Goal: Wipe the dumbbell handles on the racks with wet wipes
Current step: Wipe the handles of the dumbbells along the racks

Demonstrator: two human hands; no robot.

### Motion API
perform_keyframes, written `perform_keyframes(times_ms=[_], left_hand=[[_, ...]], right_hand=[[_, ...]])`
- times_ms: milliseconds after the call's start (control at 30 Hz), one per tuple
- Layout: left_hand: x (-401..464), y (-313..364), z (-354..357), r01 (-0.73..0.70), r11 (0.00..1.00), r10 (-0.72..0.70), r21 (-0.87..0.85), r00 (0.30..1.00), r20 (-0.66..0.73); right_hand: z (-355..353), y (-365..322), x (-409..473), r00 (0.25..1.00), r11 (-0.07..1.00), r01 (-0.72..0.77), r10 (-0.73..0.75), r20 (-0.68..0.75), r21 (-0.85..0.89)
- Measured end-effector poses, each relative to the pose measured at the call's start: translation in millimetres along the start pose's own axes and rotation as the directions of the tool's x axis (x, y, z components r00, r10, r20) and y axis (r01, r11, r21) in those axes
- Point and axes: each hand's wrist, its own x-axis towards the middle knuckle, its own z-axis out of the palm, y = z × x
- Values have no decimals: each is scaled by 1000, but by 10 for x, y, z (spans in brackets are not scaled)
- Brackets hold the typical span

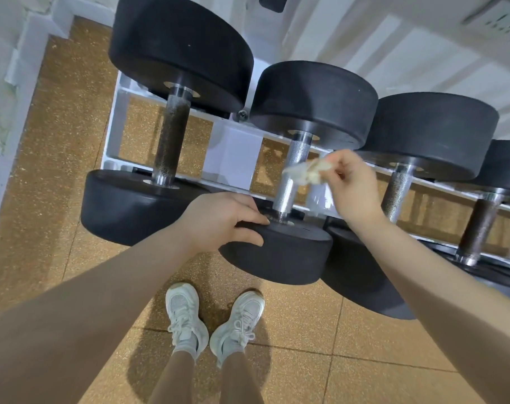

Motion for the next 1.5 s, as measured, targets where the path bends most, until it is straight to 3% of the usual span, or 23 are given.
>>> perform_keyframes(times_ms=[67, 233, 433, 600, 767, 800, 900, 1067, 1200, 1300, 1400, 1500], left_hand=[[1, 2, -5, 6, 1000, -6, -5, 1000, 0], [-128, 111, 12, 76, 997, -76, 17, 997, -30], [-714, 235, -166, 206, 978, -194, 20, 948, -253], [-1157, 46, -554, 274, 962, -255, -3, 892, -373], [-1398, -431, -997, 276, 958, -250, 71, 933, -258], [-1421, -528, -1082, 266, 961, -246, 68, 944, -222], [-1449, -770, -1283, 273, 960, -266, 62, 958, -110], [-1311, -1116, -1330, 236, 970, -238, 59, 971, 22], [-1177, -1291, -1271, 153, 988, -152, -17, 987, 53], [-1084, -1439, -1246, 123, 989, -120, -77, 992, 34], [-1013, -1546, -1241, 94, 983, -94, -157, 996, 10], [-960, -1592, -1233, 68, 984, -66, -165, 998, 15]], right_hand=[[-1, -50, 29, 978, 949, -183, 203, -52, 255], [183, -474, -262, 958, 841, -280, 214, 192, 463], [228, -973, -460, 886, 700, -451, 275, 374, 554], [380, -1407, -543, 870, 638, -491, 322, 374, 593], [735, -1772, -474, 865, 591, -501, 351, 358, 632], [820, -1829, -457, 876, 617, -482, 341, 341, 622], [1123, -1934, -432, 912, 823, -408, 343, 226, 395], [1511, -1949, -314, 940, 885, -342, 324, 108, 317], [1670, -1751, -137, 976, 974, -205, 211, -53, 97], [1779, -1614, 14, 996, 994, -44, 36, -77, -104], [1882, -1550, 167, 998, 987, 41, -46, -29, -152], [1882, -1524, 264, 980, 920, 197, -196, 36, -338]])
